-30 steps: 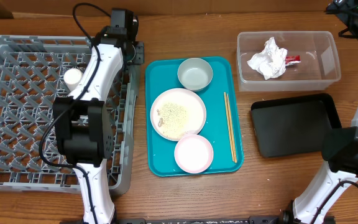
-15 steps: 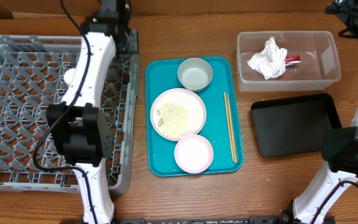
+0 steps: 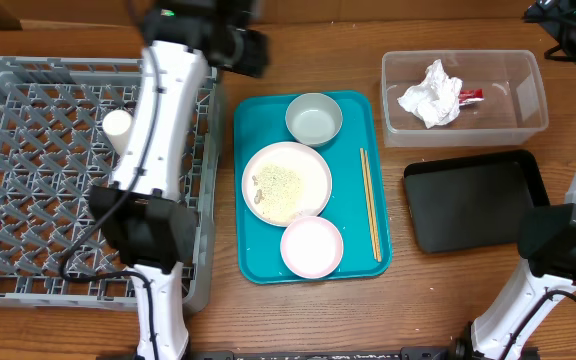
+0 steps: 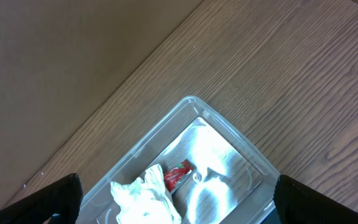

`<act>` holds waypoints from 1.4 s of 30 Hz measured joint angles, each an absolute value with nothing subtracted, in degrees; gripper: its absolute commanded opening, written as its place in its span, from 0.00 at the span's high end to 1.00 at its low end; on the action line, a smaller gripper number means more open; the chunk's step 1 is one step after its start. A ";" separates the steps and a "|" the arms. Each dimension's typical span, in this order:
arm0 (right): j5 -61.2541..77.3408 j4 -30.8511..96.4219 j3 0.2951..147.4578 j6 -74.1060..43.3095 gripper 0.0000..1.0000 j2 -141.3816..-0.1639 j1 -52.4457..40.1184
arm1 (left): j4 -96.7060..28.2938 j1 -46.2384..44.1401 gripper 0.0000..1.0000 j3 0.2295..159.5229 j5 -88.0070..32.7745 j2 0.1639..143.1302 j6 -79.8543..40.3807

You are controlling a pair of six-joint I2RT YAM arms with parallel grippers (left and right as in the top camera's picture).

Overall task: Sort waste into correct bins and load items into the dishwasher
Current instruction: 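Lower the left gripper onto the grey bowl rim and grasp it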

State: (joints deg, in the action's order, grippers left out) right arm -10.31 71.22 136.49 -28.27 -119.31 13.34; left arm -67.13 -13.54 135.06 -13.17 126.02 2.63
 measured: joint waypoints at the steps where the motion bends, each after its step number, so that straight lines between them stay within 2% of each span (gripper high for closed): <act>1: -10.33 71.22 136.49 -28.27 0.00 -119.31 13.37 | -66.11 -14.98 0.36 134.37 -13.80 126.02 3.46; 8: -10.31 71.22 136.49 -28.27 0.00 -119.31 13.37 | -57.28 -24.12 0.34 125.01 -14.76 126.02 6.90; 19: -10.33 71.24 136.49 -28.27 0.00 -119.31 13.34 | -44.45 -30.68 0.36 110.39 -6.74 126.02 8.16; 42: -10.31 71.20 136.49 -28.25 0.00 -119.31 13.37 | -34.72 -31.33 0.39 98.43 -4.36 126.02 10.55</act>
